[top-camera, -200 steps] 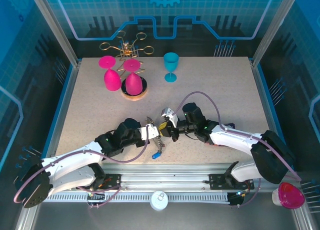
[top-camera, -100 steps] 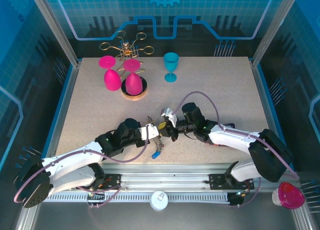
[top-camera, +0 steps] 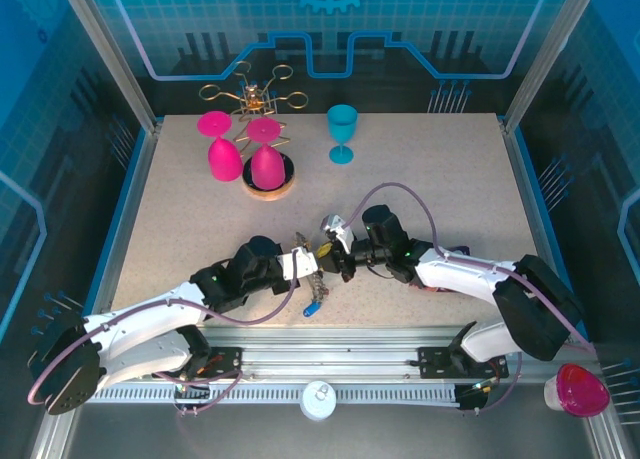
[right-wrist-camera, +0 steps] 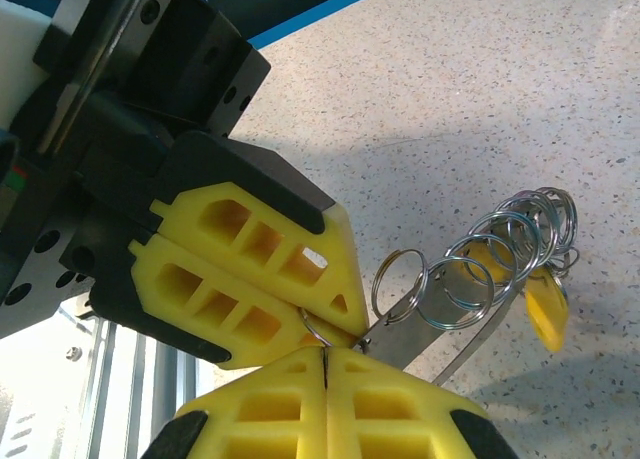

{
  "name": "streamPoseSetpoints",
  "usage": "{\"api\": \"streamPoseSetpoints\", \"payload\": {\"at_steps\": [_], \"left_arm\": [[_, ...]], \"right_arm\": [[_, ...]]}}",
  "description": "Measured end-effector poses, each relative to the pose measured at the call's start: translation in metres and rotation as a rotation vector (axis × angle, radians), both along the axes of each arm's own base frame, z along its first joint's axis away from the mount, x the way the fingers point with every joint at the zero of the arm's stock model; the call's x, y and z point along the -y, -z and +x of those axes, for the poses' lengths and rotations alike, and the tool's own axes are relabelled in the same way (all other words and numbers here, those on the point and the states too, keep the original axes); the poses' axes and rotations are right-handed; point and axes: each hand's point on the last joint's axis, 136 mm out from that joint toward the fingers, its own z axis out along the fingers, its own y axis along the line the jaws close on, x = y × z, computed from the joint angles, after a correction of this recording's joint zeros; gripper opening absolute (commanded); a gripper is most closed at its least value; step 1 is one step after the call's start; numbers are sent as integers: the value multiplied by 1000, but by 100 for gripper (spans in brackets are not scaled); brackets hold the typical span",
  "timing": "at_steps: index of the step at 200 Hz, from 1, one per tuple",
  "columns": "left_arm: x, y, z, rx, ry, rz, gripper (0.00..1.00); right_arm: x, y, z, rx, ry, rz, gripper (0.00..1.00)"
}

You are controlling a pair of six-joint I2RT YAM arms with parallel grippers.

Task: Put the keys on the keyring

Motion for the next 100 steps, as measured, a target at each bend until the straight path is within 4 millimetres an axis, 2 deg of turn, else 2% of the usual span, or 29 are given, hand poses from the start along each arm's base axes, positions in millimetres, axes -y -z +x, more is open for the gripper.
{"api": "streamPoseSetpoints", "payload": {"at_steps": [100], "left_arm": [[0,0,0,0,-1,0,0]], "right_arm": [[0,-2,2,-25,18,14,0]]}}
